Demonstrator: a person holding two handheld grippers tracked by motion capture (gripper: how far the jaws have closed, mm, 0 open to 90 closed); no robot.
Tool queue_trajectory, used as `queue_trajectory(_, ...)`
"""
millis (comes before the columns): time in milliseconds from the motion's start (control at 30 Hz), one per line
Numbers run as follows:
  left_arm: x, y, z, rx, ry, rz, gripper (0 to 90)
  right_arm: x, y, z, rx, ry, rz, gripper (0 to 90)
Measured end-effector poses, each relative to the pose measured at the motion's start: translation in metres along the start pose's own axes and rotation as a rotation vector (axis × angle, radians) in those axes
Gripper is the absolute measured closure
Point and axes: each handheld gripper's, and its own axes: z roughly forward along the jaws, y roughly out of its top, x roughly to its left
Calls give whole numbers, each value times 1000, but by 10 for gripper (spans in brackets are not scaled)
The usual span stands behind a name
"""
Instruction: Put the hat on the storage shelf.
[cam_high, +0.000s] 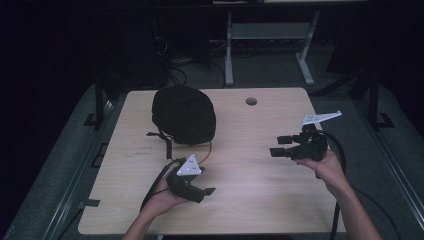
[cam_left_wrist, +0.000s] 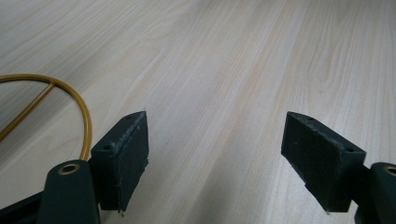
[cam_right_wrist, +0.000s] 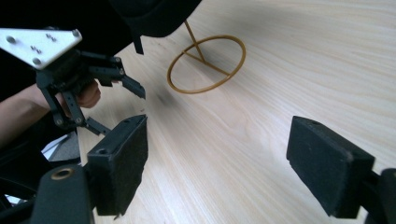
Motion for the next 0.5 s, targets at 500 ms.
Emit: queue_trajectory(500, 1, -1, 0, 7, -6, -3, 232, 5, -44, -11, 34, -34, 8, 198)
